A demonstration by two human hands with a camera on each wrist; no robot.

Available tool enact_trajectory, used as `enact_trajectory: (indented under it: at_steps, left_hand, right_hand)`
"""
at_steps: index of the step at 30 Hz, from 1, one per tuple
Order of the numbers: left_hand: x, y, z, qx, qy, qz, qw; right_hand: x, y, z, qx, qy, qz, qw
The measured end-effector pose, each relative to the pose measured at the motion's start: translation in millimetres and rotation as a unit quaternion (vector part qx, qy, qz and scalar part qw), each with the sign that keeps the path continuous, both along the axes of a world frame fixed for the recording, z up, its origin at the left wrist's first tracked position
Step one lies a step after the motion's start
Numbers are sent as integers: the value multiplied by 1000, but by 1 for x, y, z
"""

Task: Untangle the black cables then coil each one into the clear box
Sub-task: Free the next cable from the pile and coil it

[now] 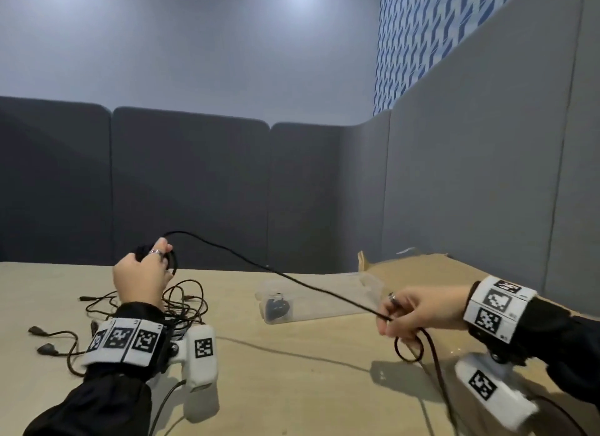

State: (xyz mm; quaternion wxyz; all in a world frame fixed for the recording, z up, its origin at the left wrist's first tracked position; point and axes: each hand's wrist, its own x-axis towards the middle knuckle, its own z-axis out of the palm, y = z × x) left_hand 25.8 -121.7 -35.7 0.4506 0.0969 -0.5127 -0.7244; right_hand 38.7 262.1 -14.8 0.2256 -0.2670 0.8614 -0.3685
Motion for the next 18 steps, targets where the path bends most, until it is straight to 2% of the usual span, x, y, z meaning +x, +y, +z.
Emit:
enact_trajectory:
  at_steps: [3,7,11,15,16,18]
  left_hand:
    - [-2,5,-2,-11,-2,-4,1000]
    - [-4,0,-4,8,1,-2,1000]
    - [-7,-11,-6,61,13,8,998]
    - [-9,-17,-9,68,-2,14,998]
    - [-10,-16,-9,60,-3,8,998]
    - [-10,-12,-10,42,-3,-8,999]
  right_hand:
    - [-11,15,11,51,106,-73,990]
    - [-14,12,23,124,257,-94,954]
    - [-5,17,36,56,256,-78,962]
    - [-5,26,37,18,301,-156,940]
    - [-5,26,37,-23,289,-169,942]
    - [-8,26,41,-191,176,-167,951]
